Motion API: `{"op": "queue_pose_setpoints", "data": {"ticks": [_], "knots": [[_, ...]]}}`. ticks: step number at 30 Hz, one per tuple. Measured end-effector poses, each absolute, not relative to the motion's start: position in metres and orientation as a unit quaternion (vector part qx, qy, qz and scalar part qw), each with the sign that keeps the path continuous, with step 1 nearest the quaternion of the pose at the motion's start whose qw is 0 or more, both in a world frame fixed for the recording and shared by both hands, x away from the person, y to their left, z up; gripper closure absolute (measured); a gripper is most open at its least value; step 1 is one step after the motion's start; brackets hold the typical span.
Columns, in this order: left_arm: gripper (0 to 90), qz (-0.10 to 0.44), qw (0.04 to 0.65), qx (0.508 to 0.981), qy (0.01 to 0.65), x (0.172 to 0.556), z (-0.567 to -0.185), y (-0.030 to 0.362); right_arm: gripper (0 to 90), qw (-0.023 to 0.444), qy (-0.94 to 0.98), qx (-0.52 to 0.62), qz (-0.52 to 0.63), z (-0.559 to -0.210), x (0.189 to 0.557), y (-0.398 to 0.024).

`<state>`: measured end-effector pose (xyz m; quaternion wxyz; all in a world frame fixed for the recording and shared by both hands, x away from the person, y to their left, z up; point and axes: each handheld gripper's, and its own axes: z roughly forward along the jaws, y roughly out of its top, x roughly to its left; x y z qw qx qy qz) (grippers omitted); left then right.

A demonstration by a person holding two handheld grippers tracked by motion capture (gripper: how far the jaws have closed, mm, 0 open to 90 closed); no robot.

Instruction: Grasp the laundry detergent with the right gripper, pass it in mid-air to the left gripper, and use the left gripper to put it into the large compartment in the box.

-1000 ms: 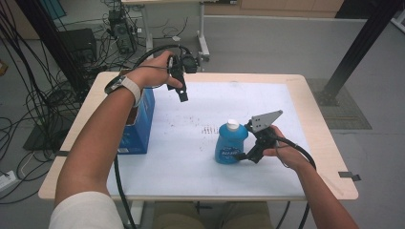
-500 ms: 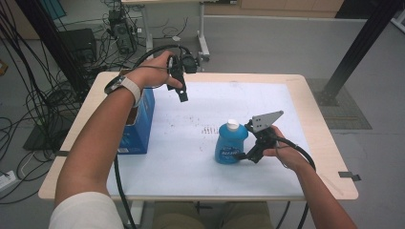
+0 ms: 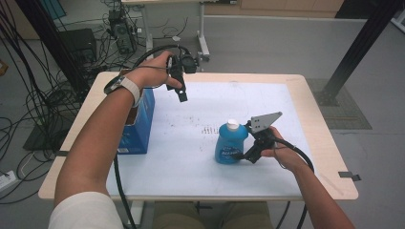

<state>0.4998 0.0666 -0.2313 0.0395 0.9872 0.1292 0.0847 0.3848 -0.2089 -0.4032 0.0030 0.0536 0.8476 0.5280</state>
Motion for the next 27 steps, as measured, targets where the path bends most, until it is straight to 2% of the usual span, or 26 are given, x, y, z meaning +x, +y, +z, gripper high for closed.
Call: {"op": "queue_pose_setpoints", "data": {"ticks": [27], "knots": [[10.6, 0.083, 0.037, 0.987, 0.130, 0.5000, -0.2333, 0.0663, 15.4, 0.007, 0.841, 0.054, 0.538, -0.4100, 0.3858, -0.2054]]}}
